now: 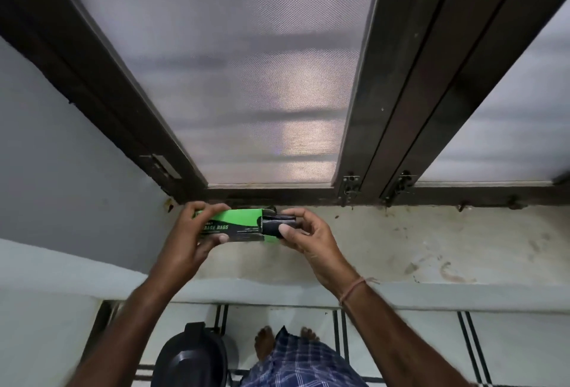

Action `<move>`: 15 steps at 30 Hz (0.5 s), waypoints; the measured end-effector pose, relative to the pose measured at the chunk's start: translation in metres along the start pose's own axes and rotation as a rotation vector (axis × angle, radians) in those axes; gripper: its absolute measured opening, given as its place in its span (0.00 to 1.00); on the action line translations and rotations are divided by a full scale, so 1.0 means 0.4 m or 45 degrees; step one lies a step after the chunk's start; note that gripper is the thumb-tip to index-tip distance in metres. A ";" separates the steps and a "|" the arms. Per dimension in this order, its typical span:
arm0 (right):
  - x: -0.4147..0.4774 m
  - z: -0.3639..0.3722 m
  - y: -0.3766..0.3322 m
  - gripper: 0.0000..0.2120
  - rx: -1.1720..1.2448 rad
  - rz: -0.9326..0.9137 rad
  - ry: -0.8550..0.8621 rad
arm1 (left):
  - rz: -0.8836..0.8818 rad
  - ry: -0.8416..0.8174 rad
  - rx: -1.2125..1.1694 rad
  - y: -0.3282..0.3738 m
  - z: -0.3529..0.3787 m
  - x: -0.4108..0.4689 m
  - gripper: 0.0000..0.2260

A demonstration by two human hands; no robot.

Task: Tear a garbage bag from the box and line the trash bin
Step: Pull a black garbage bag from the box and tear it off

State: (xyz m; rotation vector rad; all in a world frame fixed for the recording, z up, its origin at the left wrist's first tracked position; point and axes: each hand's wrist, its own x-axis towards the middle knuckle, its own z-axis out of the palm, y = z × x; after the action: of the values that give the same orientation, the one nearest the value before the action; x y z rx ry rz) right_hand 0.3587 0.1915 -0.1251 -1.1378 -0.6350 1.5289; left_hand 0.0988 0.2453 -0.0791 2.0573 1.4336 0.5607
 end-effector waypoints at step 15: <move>-0.057 -0.015 -0.022 0.11 0.193 0.022 0.202 | -0.187 0.409 0.200 0.069 0.146 -0.015 0.24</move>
State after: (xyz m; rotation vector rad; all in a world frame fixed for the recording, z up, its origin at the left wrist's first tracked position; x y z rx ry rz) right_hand 0.3673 0.1716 -0.1124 -1.1369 -0.3965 1.4586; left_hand 0.1525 0.2201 -0.1050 2.0244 1.8499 0.7645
